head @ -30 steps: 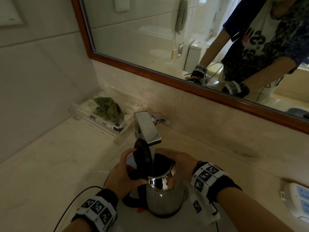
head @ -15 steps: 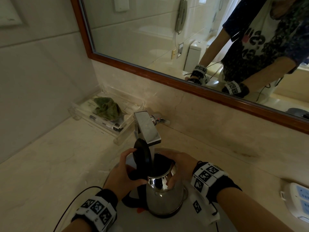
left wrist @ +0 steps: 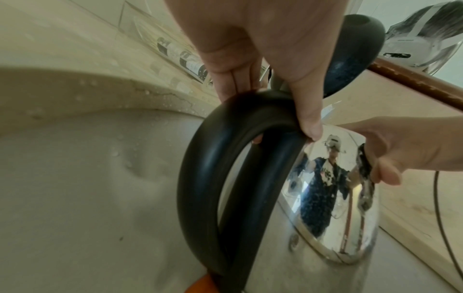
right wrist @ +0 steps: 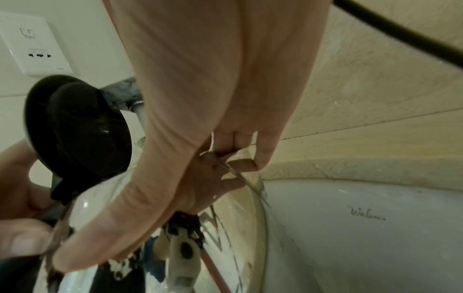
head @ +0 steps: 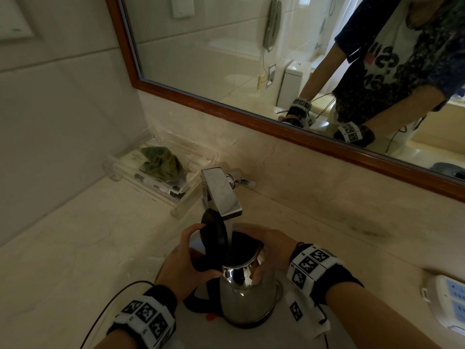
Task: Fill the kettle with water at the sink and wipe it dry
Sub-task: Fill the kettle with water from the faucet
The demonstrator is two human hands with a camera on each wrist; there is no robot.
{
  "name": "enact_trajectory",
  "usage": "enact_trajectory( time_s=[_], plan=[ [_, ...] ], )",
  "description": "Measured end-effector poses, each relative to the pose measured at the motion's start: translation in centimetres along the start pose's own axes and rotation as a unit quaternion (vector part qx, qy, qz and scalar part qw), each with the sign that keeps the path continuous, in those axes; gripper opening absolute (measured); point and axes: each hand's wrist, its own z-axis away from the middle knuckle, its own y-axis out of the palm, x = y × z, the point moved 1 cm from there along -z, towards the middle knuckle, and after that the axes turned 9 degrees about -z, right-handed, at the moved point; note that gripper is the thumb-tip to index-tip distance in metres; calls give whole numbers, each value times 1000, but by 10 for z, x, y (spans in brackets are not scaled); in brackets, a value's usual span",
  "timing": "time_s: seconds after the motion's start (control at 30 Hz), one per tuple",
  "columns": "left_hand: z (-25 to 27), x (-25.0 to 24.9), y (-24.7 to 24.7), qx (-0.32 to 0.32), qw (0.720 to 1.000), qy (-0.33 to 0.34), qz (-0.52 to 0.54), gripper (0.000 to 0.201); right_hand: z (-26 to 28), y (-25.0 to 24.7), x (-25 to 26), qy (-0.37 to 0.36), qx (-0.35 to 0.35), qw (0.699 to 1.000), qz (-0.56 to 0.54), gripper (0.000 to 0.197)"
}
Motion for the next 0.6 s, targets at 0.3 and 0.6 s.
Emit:
enact_trajectory(
  time_s=[0.3, 0.6],
  plan=[
    [1, -4, 0, 6, 1000, -2, -5, 103, 0, 0, -1, -7, -2, 1000, 0, 103],
    [-1, 4, 2, 5, 1000, 2, 0, 103, -1, 1, -2, -12, -6, 1000, -1, 103]
  ],
)
